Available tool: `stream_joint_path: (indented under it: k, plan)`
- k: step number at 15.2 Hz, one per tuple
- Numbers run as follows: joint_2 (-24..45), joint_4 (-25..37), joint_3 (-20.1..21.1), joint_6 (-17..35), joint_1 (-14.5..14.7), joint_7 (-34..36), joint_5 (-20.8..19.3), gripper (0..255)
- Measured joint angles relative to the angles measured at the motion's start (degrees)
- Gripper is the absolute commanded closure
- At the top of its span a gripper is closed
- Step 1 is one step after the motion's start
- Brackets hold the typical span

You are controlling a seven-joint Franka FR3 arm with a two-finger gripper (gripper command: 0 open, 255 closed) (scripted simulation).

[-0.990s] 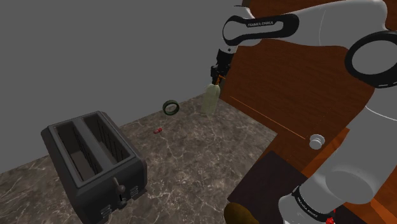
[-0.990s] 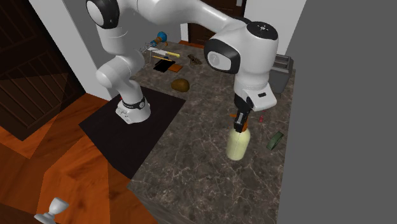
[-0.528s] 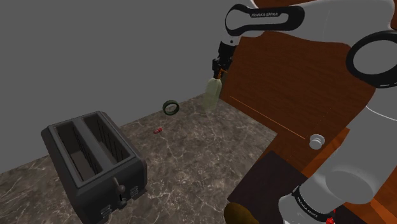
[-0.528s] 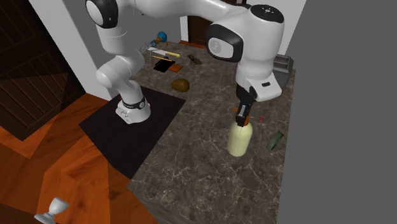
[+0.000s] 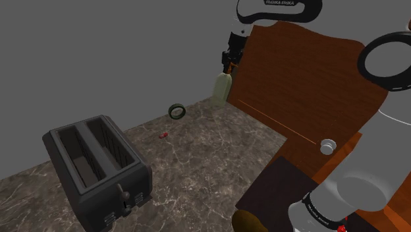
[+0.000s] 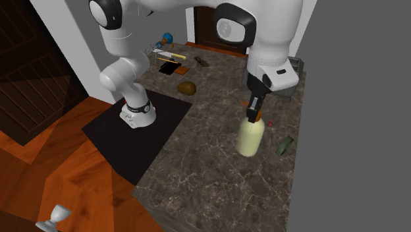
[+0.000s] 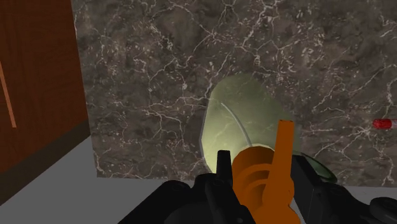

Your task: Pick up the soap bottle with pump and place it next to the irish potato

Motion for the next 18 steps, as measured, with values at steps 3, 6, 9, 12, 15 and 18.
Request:
stream_joint_path:
  k: [3,6,9,12,15,18]
  plan:
    - [-2.0,-1.0,0.5,-1.0,0.7,1.2,-0.2,255]
    - [-6.5,-5.5,1.6,-0.9,2.2,3.8,-0.5,255]
    - [-11.0,-10.0,2.9,-0.9,3.6,6.5,-0.7,255]
    - [-16.1,-14.2,4.4,-1.6,5.0,9.3,-0.7,255]
    - [-20.2,-17.9,6.2,-1.9,6.4,12.6,-0.4,255]
    - [-23.4,-19.8,8.3,-3.2,7.9,16.0,0.1,255]
